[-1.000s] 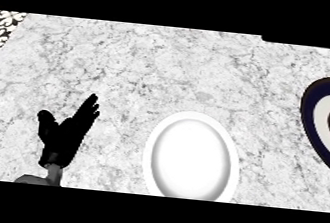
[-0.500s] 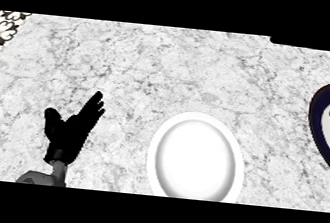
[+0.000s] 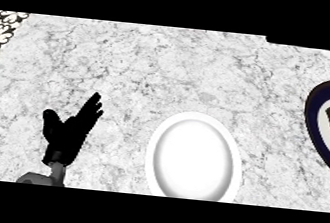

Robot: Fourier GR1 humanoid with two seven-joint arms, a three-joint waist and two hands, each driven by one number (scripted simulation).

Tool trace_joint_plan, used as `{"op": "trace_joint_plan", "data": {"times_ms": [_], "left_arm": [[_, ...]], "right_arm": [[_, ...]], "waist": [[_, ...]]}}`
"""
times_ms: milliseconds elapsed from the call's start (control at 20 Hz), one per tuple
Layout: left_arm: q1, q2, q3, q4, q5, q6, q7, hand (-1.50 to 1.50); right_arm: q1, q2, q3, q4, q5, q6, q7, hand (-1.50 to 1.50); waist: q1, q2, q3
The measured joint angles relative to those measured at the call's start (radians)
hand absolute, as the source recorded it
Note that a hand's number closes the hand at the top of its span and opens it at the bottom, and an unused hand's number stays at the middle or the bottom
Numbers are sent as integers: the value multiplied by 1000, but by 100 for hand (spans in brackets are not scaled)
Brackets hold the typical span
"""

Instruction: Pick the cupcake from the plate and place it in the plate

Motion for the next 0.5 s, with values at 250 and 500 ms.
{"op": "trace_joint_plan", "data": {"times_ms": [250, 500], "left_arm": [[5, 6, 9, -7, 2, 0, 16, 0], [23, 7, 18, -18, 7, -3, 6, 0]], "right_arm": [[-28, -50, -74, 192, -56, 194, -68, -150], [13, -110, -94, 309, -62, 423, -133, -150]], "waist": [[-10, -1, -1], [-21, -4, -1]]}}
